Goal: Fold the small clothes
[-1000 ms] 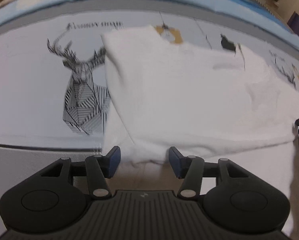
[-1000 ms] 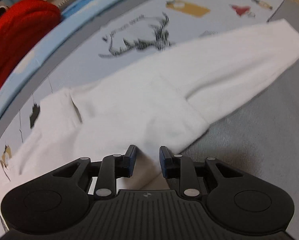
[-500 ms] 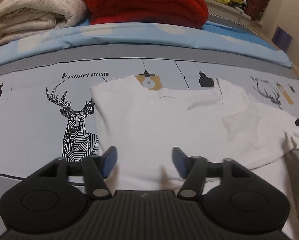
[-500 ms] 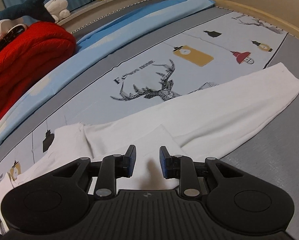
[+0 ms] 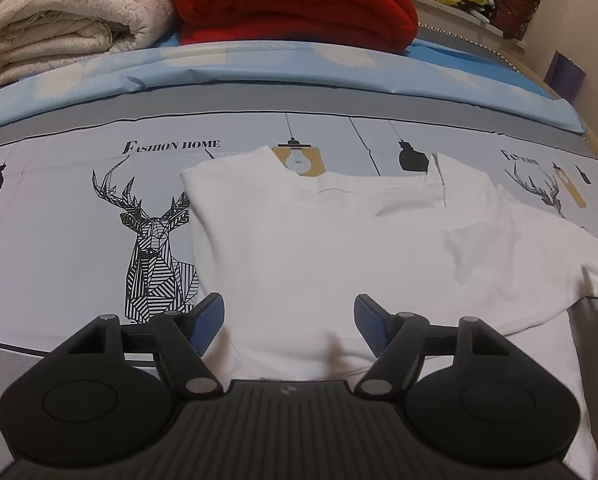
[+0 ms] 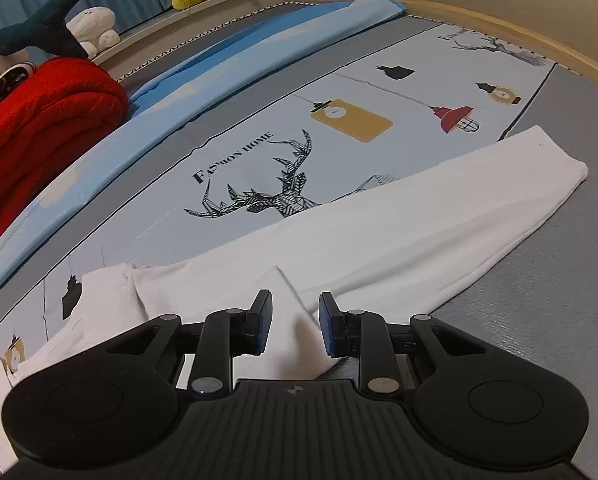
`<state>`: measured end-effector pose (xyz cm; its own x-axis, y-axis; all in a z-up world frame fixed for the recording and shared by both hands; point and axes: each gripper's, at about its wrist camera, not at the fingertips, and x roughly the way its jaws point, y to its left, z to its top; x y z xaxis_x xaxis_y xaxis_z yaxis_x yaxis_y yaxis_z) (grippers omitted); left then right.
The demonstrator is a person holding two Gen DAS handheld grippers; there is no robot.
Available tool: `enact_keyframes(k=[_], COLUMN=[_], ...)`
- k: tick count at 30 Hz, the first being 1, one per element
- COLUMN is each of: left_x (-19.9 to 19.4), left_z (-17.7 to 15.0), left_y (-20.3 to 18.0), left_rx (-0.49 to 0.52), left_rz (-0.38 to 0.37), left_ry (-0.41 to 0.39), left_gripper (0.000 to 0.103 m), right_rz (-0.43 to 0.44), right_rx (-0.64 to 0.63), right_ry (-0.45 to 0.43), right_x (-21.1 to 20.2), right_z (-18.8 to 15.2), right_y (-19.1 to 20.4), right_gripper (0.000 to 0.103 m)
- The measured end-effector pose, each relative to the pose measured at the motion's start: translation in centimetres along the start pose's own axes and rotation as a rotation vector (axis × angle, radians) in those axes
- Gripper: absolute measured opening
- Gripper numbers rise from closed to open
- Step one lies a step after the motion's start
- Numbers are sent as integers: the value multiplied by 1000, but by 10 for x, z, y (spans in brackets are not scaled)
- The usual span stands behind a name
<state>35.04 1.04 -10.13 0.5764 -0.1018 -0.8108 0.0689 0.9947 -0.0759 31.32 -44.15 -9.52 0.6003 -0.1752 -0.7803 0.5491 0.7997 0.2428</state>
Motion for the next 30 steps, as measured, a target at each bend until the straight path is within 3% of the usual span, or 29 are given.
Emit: enact_keyframes(k=[30], left_x=[3], left_z=[2], left_y=[3], left_rx=[-19], left_rz=[0], left_ry=[13], left_gripper=[77], right_rz=[-12], right_rx=[74], right_ry=[31], right_x=[6], right_z=[4], right_y=[-25], right_gripper=[27])
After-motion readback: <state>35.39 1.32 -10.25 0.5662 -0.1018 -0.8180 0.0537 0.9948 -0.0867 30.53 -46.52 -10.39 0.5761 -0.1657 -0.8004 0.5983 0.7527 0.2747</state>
